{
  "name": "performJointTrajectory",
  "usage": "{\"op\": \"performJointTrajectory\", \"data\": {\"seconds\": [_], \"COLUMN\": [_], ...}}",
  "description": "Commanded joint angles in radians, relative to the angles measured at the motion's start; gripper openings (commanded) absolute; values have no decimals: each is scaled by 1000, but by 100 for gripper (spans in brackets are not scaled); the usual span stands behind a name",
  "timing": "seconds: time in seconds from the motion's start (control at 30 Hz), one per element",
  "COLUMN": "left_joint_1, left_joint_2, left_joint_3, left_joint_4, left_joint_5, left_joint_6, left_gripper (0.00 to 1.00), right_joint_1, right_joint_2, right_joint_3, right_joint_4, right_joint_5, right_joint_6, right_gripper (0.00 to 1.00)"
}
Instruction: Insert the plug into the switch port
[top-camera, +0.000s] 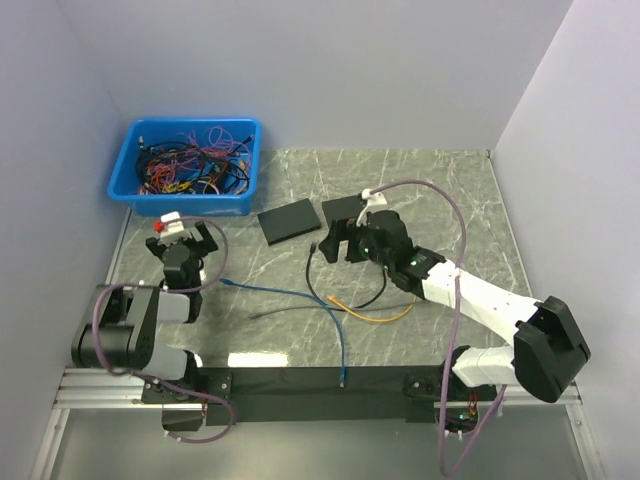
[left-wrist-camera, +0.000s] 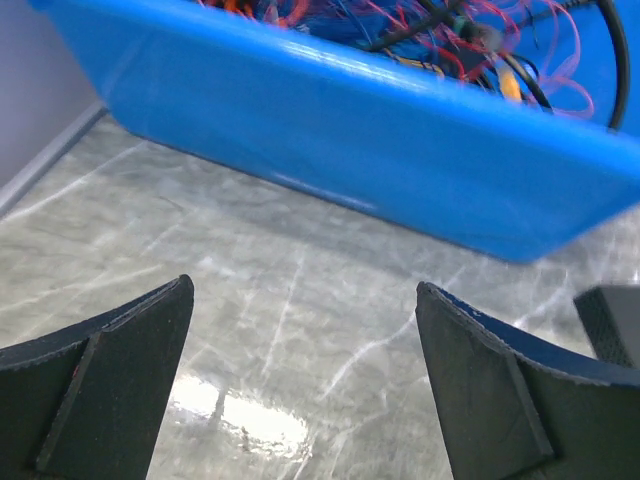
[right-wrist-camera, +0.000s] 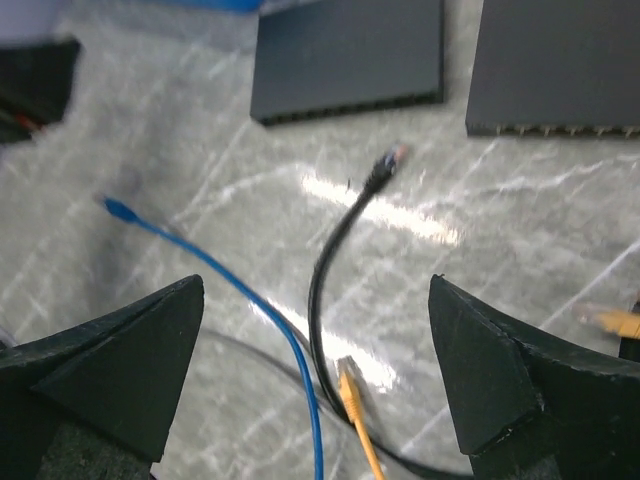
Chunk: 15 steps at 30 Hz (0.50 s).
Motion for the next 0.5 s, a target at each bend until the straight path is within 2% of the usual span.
{"op": "performJointTrajectory", "data": {"seconds": [0.0,0.13,0.17,0.23,0.27,0.3,0.33,0.4,0.47], "left_joint_1": [-2,-2,-2,-1,-1,-1,2,7,5], "left_joint_2": [-138,-300,-330,-380,-385,-382,-374,-353,-351], "left_joint_3": [104,188,214,282,290,297,340,383,406], "left_joint_4": [-215,-426,-586,-713,-737,-832,-916,-1036,-1083], "left_joint_5": [-95,-87,-90,-84,-95,-183,-206,-109,-83], "left_joint_6": [-59,-155,-194,-290,-336,-513,-598,-594,-639], "left_gripper": [99,99,99,99,99,99,99,96,91], "right_joint_1": [29,63,72,98,103,112,118,144,199], "right_joint_2": [-21,-28,-26,-17,1,17,29,73,122], "right_joint_3": [36,54,56,67,71,77,96,116,155], "right_joint_4": [-29,-46,-46,-42,-39,-34,-29,-20,-20], "right_joint_5": [-20,-15,-15,-15,-15,-50,-67,-89,-72], "right_joint_6": [-60,-117,-128,-151,-154,-158,-168,-184,-227], "right_gripper": [100,100,100,100,100,100,99,97,96]}}
